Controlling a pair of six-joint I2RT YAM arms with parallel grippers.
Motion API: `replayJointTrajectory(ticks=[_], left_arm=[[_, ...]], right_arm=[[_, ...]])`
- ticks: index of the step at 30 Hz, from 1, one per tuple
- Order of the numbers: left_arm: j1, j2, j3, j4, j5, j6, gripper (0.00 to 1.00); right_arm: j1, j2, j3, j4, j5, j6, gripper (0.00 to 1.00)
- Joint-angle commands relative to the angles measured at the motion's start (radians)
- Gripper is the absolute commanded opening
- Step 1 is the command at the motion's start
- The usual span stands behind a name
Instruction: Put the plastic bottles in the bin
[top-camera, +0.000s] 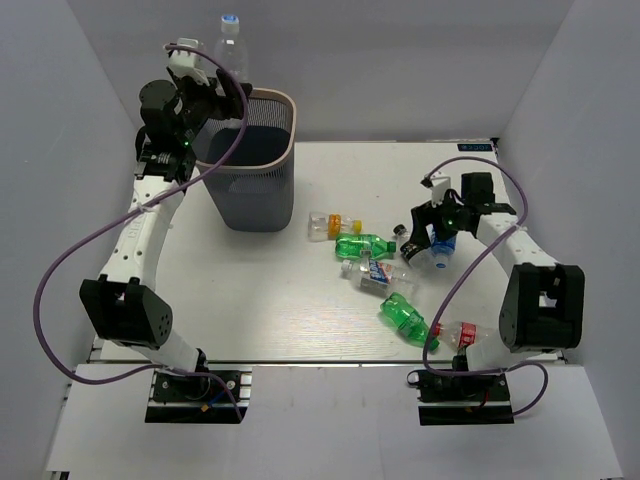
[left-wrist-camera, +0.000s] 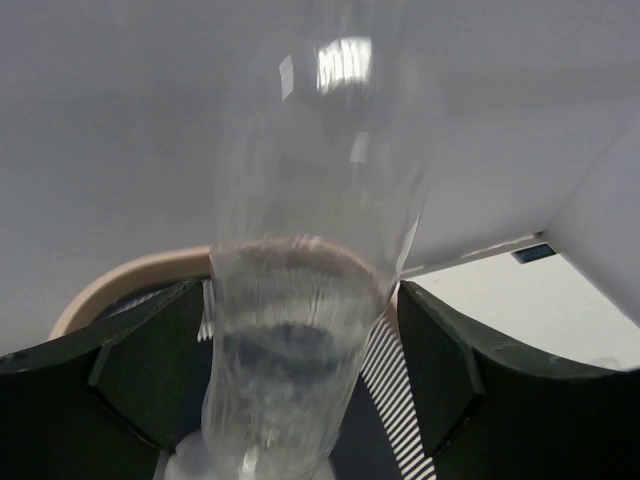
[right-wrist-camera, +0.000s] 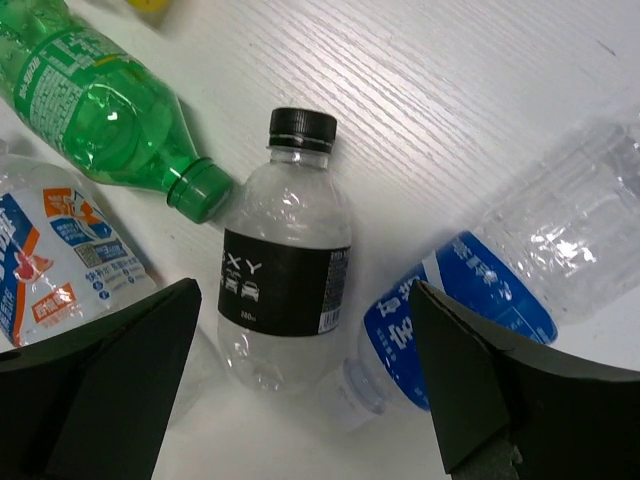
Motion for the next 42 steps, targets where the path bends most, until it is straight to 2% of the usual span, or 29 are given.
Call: replayJointTrajectory(ticks=[1, 2, 6, 11, 12, 14, 16, 17, 20, 21, 23, 24, 27, 28, 30, 33, 35, 39, 40, 41, 42], left_arm=[[0.0, -0.011, 0.07, -0.226, -0.128, 0.115, 0.91], [0.0, -0.011, 0.07, -0.239, -0.138, 0.126, 1.0], [-0.023, -0.077, 0.021, -0.23, -0.152, 0.158, 1.0], [-0.041, -0.158, 0.021, -0.325, 0.1, 0.128, 1.0], [-0.054, -0.158, 0.012, -0.345, 0.202, 0.114, 1.0], [-0.087, -0.201, -0.028, -0.388, 0.318, 0.082, 1.0], [-0.124, -0.236, -0.113, -0.407, 0.348, 0.081, 1.0], [-0.146, -0.255, -0.149, -0.436, 0.357, 0.069, 1.0], [-0.227, -0.345, -0.333, -0.447, 0.346, 0.031, 1.0], [-0.268, -0.37, -0.438, -0.401, 0.336, -0.012, 1.0], [-0.31, -0.421, -0.526, -0.372, 0.293, -0.046, 1.0], [-0.349, -0.421, -0.592, -0.372, 0.274, -0.055, 1.0], [-0.402, -0.421, -0.695, -0.402, 0.199, -0.055, 1.0], [-0.431, -0.405, -0.718, -0.411, 0.182, -0.055, 1.0], [-0.456, -0.375, -0.775, -0.401, 0.142, -0.055, 1.0], [-0.489, -0.362, -0.845, -0.334, 0.124, -0.076, 1.0], [-0.489, -0.349, -0.905, -0.292, 0.115, -0.153, 1.0], [-0.489, -0.329, -1.016, -0.157, 0.156, -0.303, 1.0], [-0.489, -0.329, -1.039, -0.102, 0.167, -0.326, 1.0], [-0.489, -0.329, -1.08, -0.077, 0.18, -0.365, 1.0], [-0.489, -0.344, -1.098, -0.054, 0.181, -0.38, 1.0]], right_arm=[[0.032, 0.037, 0.065, 0.027, 0.022, 0.019, 0.9], [0.047, 0.045, 0.079, 0.021, 0.049, 0.019, 0.9], [0.069, 0.114, 0.099, 0.021, 0.097, 0.015, 0.9], [0.101, 0.198, 0.13, -0.022, 0.18, 0.004, 0.9], [0.109, 0.204, 0.124, -0.034, 0.189, -0.004, 0.9], [0.115, 0.211, 0.11, -0.032, 0.241, -0.022, 0.9], [0.116, 0.211, 0.079, -0.03, 0.255, -0.03, 0.88], [0.12, 0.209, 0.07, -0.019, 0.261, -0.04, 0.85], [0.121, 0.218, 0.058, -0.031, 0.261, -0.042, 0.65], [0.12, 0.22, 0.067, -0.044, 0.244, -0.04, 0.54], [0.115, 0.215, 0.081, -0.061, 0.227, -0.054, 0.43], [0.115, 0.189, 0.099, -0.099, 0.203, -0.066, 0.34], [0.115, 0.114, 0.17, -0.175, 0.143, -0.1, 0.27], [0.118, 0.105, 0.271, -0.191, 0.103, -0.108, 0.27], [0.124, 0.089, 0.358, -0.244, 0.021, -0.132, 0.26], [0.15, 0.144, 0.681, -0.301, -0.125, -0.136, 0.26], [0.19, 0.178, 0.835, -0.247, -0.228, -0.123, 0.24], [0.285, 0.246, 0.966, -0.02, -0.325, -0.045, 0.23], [0.3, 0.276, 0.98, 0.026, -0.345, 0.02, 0.22], [0.331, 0.287, 1.007, 0.197, -0.366, 0.045, 0.22], [0.342, 0.309, 1.012, 0.259, -0.382, 0.079, 0.22]])
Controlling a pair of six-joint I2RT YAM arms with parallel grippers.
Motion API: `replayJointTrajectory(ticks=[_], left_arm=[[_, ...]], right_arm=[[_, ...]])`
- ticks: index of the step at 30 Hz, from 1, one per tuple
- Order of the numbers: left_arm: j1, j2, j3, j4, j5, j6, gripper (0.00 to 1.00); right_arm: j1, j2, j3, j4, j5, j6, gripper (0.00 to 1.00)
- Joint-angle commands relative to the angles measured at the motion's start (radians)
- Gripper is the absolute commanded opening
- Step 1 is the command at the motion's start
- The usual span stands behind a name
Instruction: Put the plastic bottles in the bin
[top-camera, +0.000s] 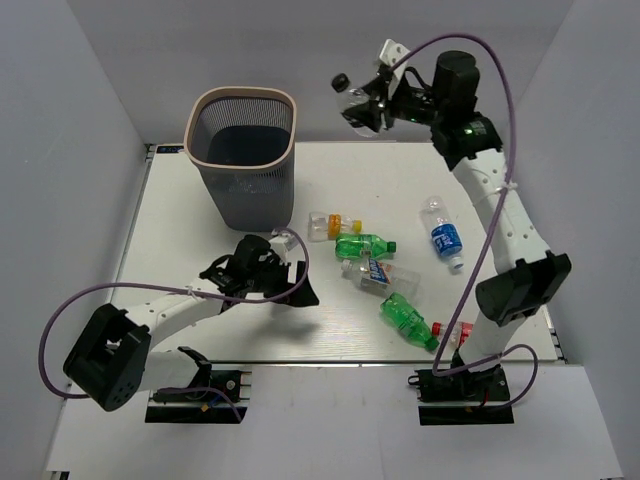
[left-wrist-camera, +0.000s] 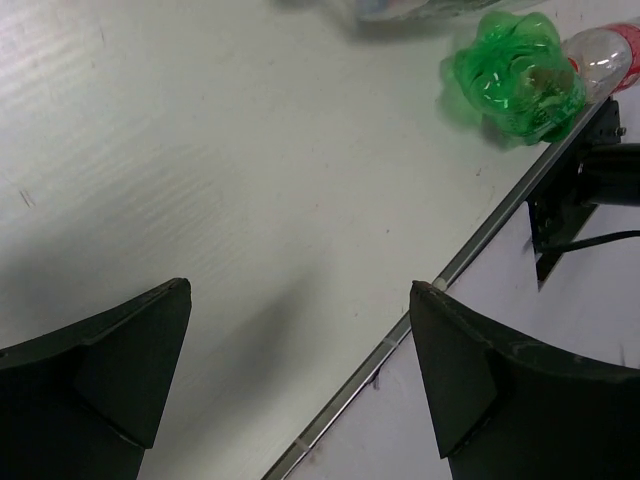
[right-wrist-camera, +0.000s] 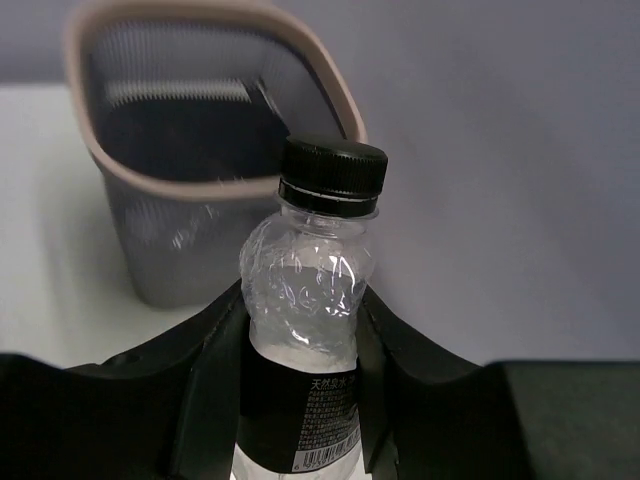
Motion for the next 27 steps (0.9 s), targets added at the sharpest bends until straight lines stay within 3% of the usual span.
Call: replayJointTrajectory(ticks=[1, 6, 12, 19, 21, 22, 25, 27], left_arm=[[-0.003, -0.03, -0.062, 0.155, 0.026, -0.132, 1.0], [-0.003, -0.081, -0.045, 0.082, 0.001, -0.087, 1.0], [-0.003, -0.133, -0.036, 0.005, 0.019, -0.037, 0.97], [-0.034, -0.142, -0.016, -0.021, 0.03, -0.026, 0.96], [-0.034, -0.127, 0.004, 0.013, 0.039, -0.026, 0.97], [-0.046, -0.115, 0.027, 0.022, 0.039, -0.035, 0.97], [-0.069, -0.04, 0.087, 0.071, 0.049, -0.035, 0.97], [-0.094, 0.007, 0.122, 0.099, 0.049, -0.035, 0.97]], right_arm=[[0.05, 0.115, 0.034, 0.351, -0.134, 0.204, 0.22], [0.128, 0.218, 0.08, 0.807, -0.165, 0.45, 0.2], [0.208, 0.368, 0.149, 1.073, -0.13, 0.686, 0.2], [0.283, 0.47, 0.218, 1.113, -0.062, 0.708, 0.23], [0.289, 0.484, 0.216, 1.104, -0.045, 0.708, 0.31], [0.29, 0.503, 0.218, 1.092, -0.045, 0.705, 0.54], [0.288, 0.522, 0.201, 1.076, -0.038, 0.699, 0.9], [0.283, 0.519, 0.201, 1.067, -0.015, 0.694, 0.9]])
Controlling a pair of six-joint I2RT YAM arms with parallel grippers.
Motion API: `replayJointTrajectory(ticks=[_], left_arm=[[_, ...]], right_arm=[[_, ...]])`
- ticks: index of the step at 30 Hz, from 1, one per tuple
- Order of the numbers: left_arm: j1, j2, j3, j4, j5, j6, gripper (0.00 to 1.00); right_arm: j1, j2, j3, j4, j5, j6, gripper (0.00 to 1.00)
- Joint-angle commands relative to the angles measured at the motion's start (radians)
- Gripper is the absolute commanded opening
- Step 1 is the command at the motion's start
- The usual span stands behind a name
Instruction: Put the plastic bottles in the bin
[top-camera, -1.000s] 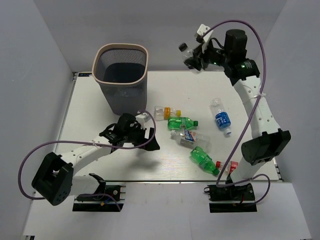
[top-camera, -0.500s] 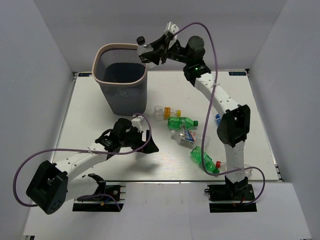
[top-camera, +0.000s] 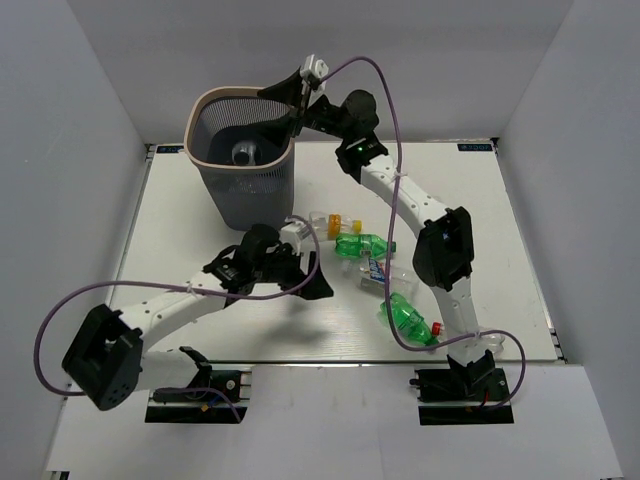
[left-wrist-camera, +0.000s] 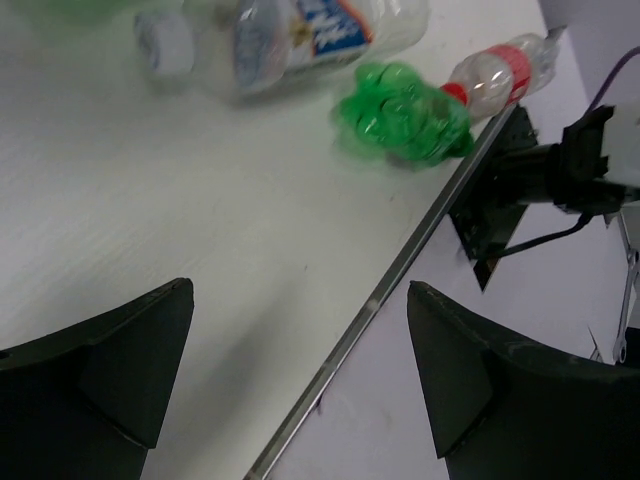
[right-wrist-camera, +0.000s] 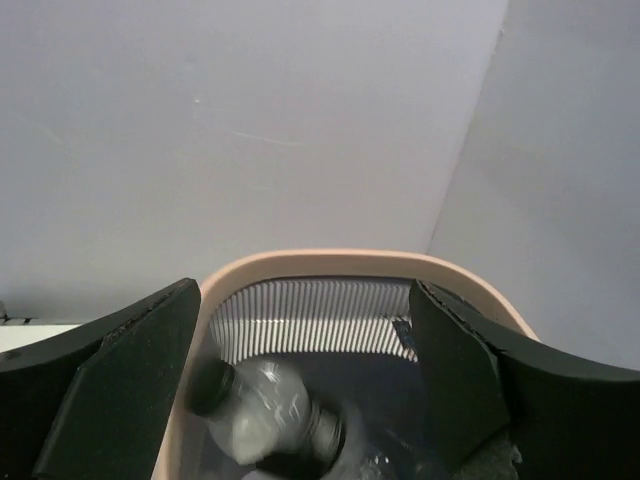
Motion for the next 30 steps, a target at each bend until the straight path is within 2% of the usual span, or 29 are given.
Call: replayJointTrajectory(ticks=[1, 4, 5, 7, 8, 9, 10, 11, 12, 13, 14, 15, 16, 17, 18, 20, 23, 24, 27, 30], left_arm=[[-0.029, 0.094, 0.108, 0.083, 0.033, 0.016, 0.97], [-0.078, 0.171, 0.205, 0.074, 0.033, 0.078, 0.97], [-0.09, 0.218, 0.234, 0.056, 0.033, 0.141, 0.96], [-0.127, 0.254, 0.3, 0.043, 0.033, 0.203, 0.96], [-0.138, 0.268, 0.317, 0.031, 0.019, 0.268, 0.96], [-0.153, 0.287, 0.34, 0.031, -0.002, 0.302, 0.95], [-0.153, 0.298, 0.351, 0.031, -0.031, 0.335, 0.94], [-0.165, 0.311, 0.374, 0.031, -0.042, 0.405, 0.94], [-0.166, 0.338, 0.385, 0.02, -0.059, 0.44, 0.93], [-0.176, 0.355, 0.397, 0.02, -0.083, 0.476, 0.93], [-0.176, 0.376, 0.431, 0.001, -0.094, 0.544, 0.93], [-0.176, 0.399, 0.449, 0.0, -0.094, 0.584, 0.91], [-0.187, 0.448, 0.466, -0.018, -0.103, 0.626, 0.91], [-0.187, 0.471, 0.503, -0.03, -0.114, 0.664, 0.91], [-0.196, 0.493, 0.517, -0.03, -0.114, 0.733, 0.91], [-0.207, 0.542, 0.552, -0.03, -0.114, 0.804, 0.92], [-0.229, 0.59, 0.604, -0.046, -0.103, 0.93, 0.94], [-0.245, 0.607, 0.619, -0.07, -0.123, 0.96, 0.95], [-0.27, 0.663, 0.649, -0.083, -0.189, 1.054, 0.95], [-0.279, 0.697, 0.676, -0.073, -0.198, 1.096, 0.96]], right_arm=[[-0.024, -0.002, 0.03, 0.029, 0.062, -0.007, 0.9], [-0.057, -0.06, 0.058, -0.028, 0.111, -0.04, 0.9], [-0.068, -0.08, 0.061, -0.111, 0.126, -0.05, 0.89], [-0.126, -0.158, 0.036, -0.231, 0.213, -0.094, 0.78], [-0.148, -0.216, 0.003, -0.317, 0.235, -0.121, 0.52], [-0.215, -0.281, -0.048, -0.354, 0.264, -0.129, 0.32], [-0.24, -0.301, -0.094, -0.449, 0.301, -0.164, 0.14], [-0.29, -0.368, -0.112, -0.564, 0.347, -0.175, 0.0], [-0.344, -0.387, -0.147, -0.7, 0.361, -0.204, 0.0], [-0.402, -0.399, -0.175, -0.767, 0.354, -0.215, 0.0], [-0.433, -0.421, -0.188, -0.968, 0.316, -0.267, 0.0], [-0.486, -0.424, -0.216, -1.036, 0.291, -0.287, 0.16], [-0.537, -0.424, -0.226, -1.104, 0.265, -0.31, 0.39], [-0.568, -0.43, -0.235, -1.167, 0.193, -0.377, 0.55], [-0.612, -0.442, -0.331, -1.312, 0.179, -0.395, 0.64], [-0.674, -0.514, -0.44, -1.312, 0.148, -0.451, 0.66], [-0.738, -0.649, -0.725, -1.249, 0.131, -0.499, 0.67], [-0.755, -0.7, -0.752, -1.243, 0.122, -0.511, 0.69], [-0.792, -0.731, -0.807, -1.252, 0.078, -0.521, 0.69], [-0.823, -0.748, -0.836, -1.273, 0.032, -0.531, 0.69]])
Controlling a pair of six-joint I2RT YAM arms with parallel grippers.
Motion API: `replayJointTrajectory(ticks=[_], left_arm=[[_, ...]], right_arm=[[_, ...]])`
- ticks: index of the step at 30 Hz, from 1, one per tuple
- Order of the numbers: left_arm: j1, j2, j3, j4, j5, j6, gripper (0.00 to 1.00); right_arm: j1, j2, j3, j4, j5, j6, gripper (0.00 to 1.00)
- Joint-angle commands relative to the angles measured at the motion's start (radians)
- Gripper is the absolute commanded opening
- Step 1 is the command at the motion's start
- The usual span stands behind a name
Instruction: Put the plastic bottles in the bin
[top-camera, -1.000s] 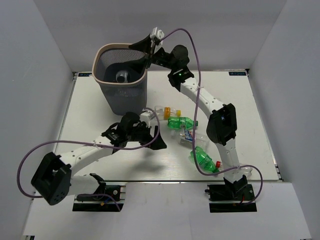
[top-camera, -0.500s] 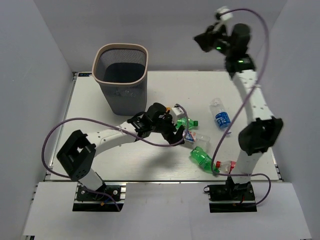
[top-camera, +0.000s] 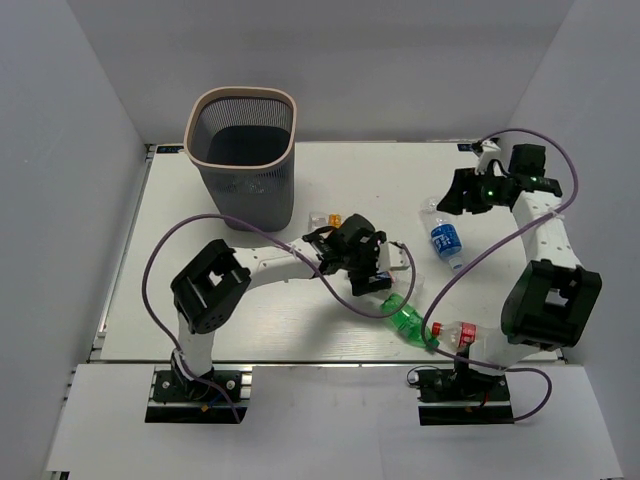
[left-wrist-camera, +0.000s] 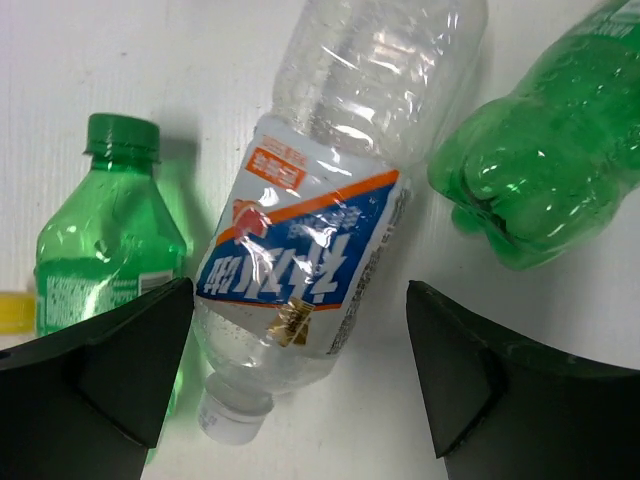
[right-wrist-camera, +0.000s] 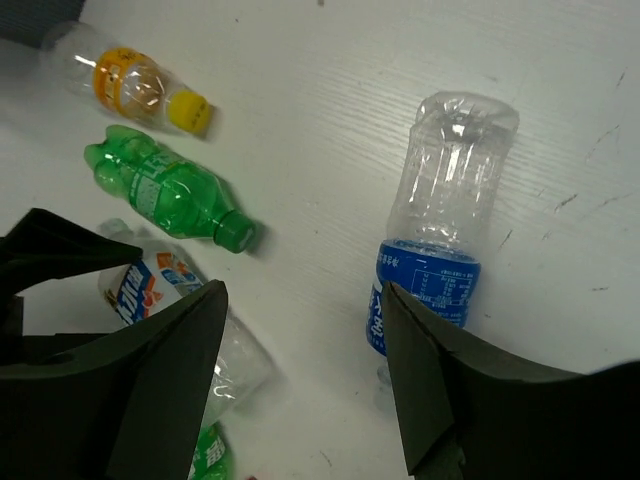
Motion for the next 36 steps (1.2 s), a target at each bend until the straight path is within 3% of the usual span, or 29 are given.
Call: replayJointTrajectory(ticks=[1, 4, 11, 17, 18, 19, 23, 24, 30, 34, 36], left_arm=[[-0.023, 0.017, 0.085, -0.033, -0.03, 0.123, 0.96], [-0.034, 0.06, 0.076, -0.021, -0.062, 0.132, 0.96], [-0.078, 0.083, 0.041, 0.002, -0.093, 0.102, 0.77], [-0.097, 0.108, 0.03, 0.022, -0.093, 0.063, 0.73], [-0.097, 0.133, 0.03, 0.022, -0.093, 0.063, 0.76], [-0.097, 0.143, 0.03, 0.034, -0.102, 0.048, 0.86], [-0.106, 0.164, 0.041, 0.045, -0.102, 0.039, 0.9], [-0.106, 0.164, 0.041, 0.045, -0.102, 0.039, 0.98], [-0.106, 0.164, 0.041, 0.045, -0.121, 0.039, 1.0], [-0.106, 0.155, 0.041, 0.045, -0.154, 0.019, 0.84], [-0.106, 0.155, 0.062, 0.028, -0.155, 0.007, 0.59]], right_arm=[[-0.039, -0.105, -0.008, 0.009, -0.105, -0.051, 0.69], [-0.047, -0.111, -0.033, 0.009, -0.122, -0.087, 0.69], [-0.062, -0.066, -0.021, -0.04, -0.077, -0.089, 0.81], [-0.065, -0.045, -0.019, -0.043, -0.1, -0.069, 0.84], [-0.064, -0.045, -0.019, -0.04, -0.1, -0.069, 0.84], [-0.065, -0.042, -0.018, -0.043, -0.099, -0.069, 0.86], [-0.067, -0.042, -0.01, -0.055, -0.102, -0.08, 0.86], [-0.067, -0.043, -0.011, -0.058, -0.102, -0.08, 0.86], [-0.067, -0.052, -0.03, -0.064, -0.111, -0.083, 0.86], [-0.067, -0.066, -0.048, -0.055, -0.111, -0.087, 0.86], [-0.067, -0.072, -0.064, -0.047, -0.107, -0.097, 0.86]])
